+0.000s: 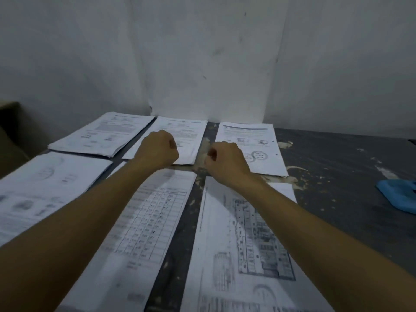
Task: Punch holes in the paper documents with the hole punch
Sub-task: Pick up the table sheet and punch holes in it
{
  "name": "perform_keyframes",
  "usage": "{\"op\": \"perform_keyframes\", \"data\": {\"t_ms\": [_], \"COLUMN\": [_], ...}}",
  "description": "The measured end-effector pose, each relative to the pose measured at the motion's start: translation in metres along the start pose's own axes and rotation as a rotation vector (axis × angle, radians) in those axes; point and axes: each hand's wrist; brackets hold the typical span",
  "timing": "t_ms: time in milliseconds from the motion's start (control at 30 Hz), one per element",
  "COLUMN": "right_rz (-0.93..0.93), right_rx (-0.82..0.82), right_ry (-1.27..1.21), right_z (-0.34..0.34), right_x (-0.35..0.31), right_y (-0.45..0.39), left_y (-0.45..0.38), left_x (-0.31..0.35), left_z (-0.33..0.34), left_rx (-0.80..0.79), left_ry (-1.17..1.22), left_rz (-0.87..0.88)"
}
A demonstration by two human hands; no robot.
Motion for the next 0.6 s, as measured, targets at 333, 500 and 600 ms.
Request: {"op": "perform_keyframes", "data": {"t_ms": [333, 500, 600], "right_rz": [-0.171, -0.061, 0.016], "right_rx": [-0.355, -0.485, -0.559], "right_ry": [0.322, 0.344, 0.263], "right_z": [0.018, 0.015, 0.014], "right_x": [-0.058, -0.067, -0.070], "right_y": [0.026, 0.016, 0.009], "left_y": [0.057, 0.063, 0.063], "left_x": [-0.039, -0.049, -0.055], "left_z": [-0.035, -0.034, -0.031], "left_rx": [-0.268, -0.215, -0.173], "left_ry": [-0.128, -0.107, -0.095], "left_rz": [-0.063, -0.085, -0.122]}}
Point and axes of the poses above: each hand's wrist, its own y-axis away from the middle knuckle, its own z-axis out of the palm, x = y × z, and after that the axes turned 9 degrees about y, right-handed
